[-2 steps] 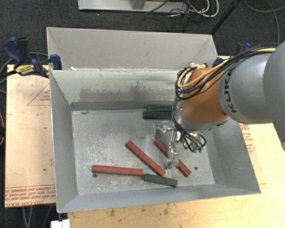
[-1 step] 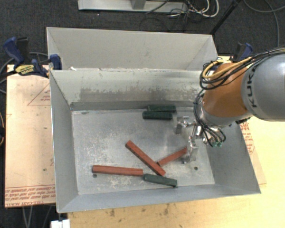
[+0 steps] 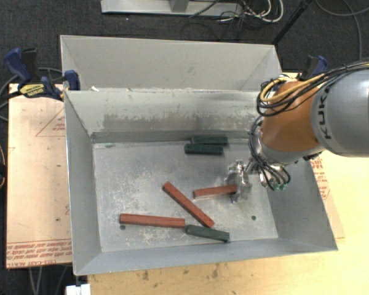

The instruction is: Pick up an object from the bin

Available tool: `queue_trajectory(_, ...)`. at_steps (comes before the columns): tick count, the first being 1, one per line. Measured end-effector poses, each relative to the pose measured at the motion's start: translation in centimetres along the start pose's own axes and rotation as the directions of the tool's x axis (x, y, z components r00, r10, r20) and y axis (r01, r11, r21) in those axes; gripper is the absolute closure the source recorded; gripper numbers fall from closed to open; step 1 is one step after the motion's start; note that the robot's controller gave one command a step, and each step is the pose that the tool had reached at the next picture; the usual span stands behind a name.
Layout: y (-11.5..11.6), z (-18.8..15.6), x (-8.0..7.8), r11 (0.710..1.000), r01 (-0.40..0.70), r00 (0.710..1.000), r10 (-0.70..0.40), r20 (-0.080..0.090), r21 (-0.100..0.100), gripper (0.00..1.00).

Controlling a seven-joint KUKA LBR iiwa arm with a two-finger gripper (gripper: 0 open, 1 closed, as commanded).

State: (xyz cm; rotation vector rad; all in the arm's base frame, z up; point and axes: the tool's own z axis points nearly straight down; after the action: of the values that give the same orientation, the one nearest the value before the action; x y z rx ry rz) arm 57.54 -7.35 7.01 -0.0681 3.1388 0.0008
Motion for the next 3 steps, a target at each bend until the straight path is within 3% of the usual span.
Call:
queue_trajectory(1,-2.1,-4.8,-8.0,0.959,0.283,0.959,-0.283,0.008,0.003,1.0)
queue_trajectory(2,-2.0,-4.7,-7.9,0.959,0.282,0.959,-0.282,0.003,0.0,0.0)
queue_trajectory(3,-1.1,0.0,-8.2,0.852,0.523,0.852,-0.523,0.003,-0.001,0.0)
